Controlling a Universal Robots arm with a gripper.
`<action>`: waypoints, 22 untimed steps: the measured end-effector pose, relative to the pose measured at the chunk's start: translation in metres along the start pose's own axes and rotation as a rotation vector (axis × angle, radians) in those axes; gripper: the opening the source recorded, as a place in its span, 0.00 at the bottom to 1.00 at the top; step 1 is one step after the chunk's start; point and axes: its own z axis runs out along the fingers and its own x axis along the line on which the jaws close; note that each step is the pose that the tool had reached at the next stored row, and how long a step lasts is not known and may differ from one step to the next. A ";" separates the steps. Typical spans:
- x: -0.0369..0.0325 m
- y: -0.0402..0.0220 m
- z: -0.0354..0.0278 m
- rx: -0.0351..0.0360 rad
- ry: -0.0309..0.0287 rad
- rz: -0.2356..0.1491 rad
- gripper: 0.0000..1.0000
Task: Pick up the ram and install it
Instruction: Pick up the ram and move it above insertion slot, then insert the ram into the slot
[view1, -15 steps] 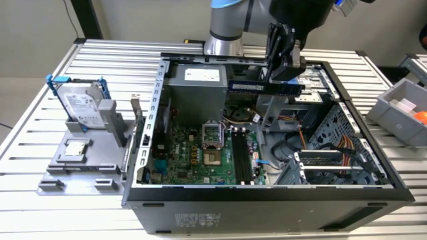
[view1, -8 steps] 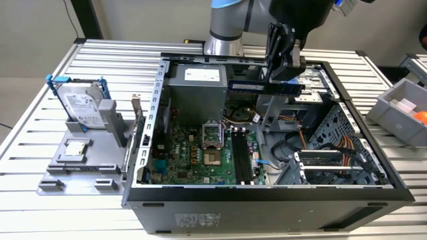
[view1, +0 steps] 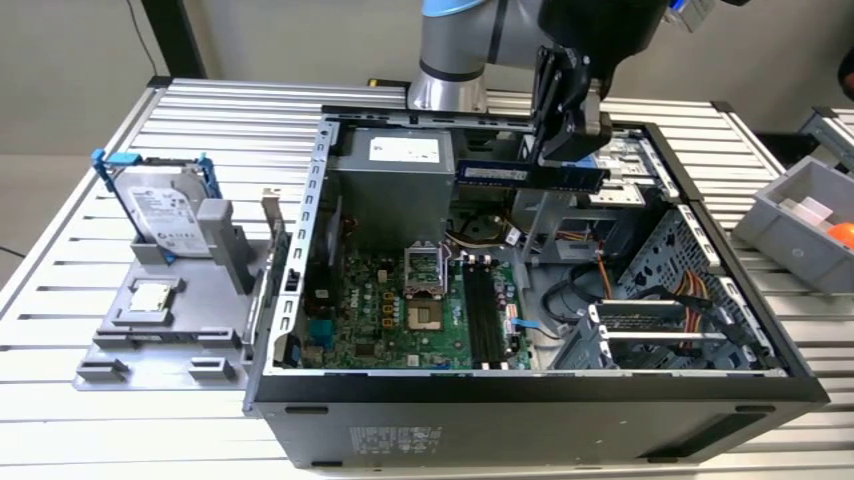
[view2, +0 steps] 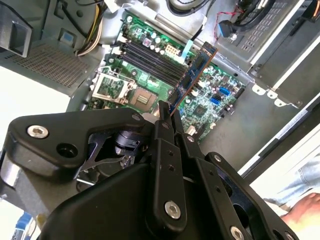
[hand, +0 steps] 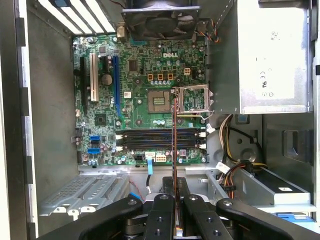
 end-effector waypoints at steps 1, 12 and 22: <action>0.0000 0.0000 0.0000 0.0000 0.0000 0.000 0.00; -0.0005 0.0000 0.0000 0.0000 0.0000 0.000 0.00; -0.0009 0.0001 0.0000 0.0000 0.0000 0.000 0.00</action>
